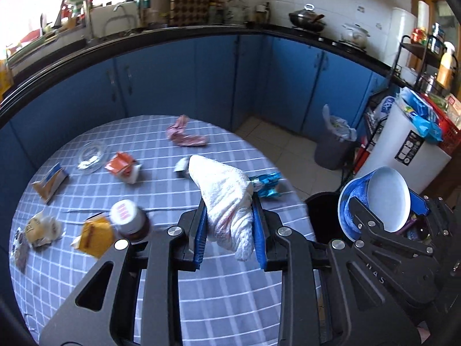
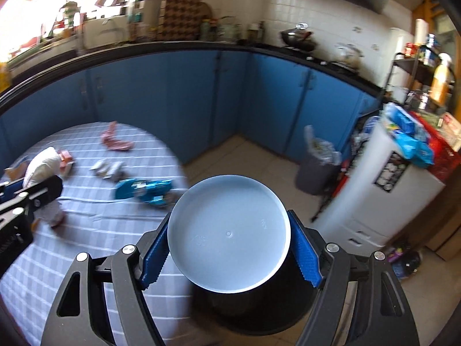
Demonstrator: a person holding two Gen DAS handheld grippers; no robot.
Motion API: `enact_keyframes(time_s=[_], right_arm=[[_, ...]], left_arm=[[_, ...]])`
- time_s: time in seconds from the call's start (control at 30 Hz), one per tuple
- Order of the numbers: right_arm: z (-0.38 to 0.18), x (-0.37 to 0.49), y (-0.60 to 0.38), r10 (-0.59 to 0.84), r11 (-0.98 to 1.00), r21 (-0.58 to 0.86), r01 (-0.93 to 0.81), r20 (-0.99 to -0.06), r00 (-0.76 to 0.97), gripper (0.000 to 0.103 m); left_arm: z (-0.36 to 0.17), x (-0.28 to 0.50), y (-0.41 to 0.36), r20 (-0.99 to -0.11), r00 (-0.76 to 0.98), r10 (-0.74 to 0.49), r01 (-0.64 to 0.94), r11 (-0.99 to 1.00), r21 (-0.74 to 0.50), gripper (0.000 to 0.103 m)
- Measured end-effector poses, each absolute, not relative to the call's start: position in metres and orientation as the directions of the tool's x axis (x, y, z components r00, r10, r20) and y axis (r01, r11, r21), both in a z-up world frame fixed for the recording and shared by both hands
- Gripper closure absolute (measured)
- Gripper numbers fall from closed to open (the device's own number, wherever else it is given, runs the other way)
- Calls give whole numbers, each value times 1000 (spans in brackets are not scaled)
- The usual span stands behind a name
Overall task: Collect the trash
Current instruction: 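Drop the bowl into the black bin with the right tool while the left carries the tissue, then open the left tool over the black bin to drop the tissue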
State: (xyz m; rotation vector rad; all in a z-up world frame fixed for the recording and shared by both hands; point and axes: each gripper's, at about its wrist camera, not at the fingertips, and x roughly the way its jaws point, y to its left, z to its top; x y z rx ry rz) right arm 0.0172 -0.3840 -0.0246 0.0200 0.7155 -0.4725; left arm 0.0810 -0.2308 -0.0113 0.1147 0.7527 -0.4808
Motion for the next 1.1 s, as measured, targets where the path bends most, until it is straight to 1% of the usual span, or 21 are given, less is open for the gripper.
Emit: enact_keyframes(time_s=[0.13,0.17,0.2,0.23,0.33,0.43,0.77,1.1], right_arm=[[-29,16,-417,-399,885,-96,456,-659,637,29],[-30,16,-426,-398,880,-83,468,-668,629,27],[-31,15,-432,-394,877,-71,474,-672,627,19],[-31,11,-433,-393,877,-66,476,-668,631,14],[-31,9,-437,-411,873,-75,482,-646,643,11],[-32,7,-440,-433,868,-103,486,-637,637,10],[-37,-16,-475,-432,835,-43,548,-667,606,10],[-38,-37,-498,-457,797,-19,604,-674,581,10]], left_arm=[[-6,80,-258,-671,625,-400,489,870,-63,75],[-5,79,-265,-669,624,-403,495,867,-60,75],[-4,79,-270,-667,624,-407,501,863,-58,75],[-3,77,-274,-665,625,-410,505,862,-57,75],[0,76,-286,-662,624,-416,513,857,-54,75],[-1,76,-296,-667,617,-419,518,853,-56,75],[-5,70,-345,-686,577,-443,575,817,-45,75],[1,54,-397,-672,565,-478,643,766,-5,72]])
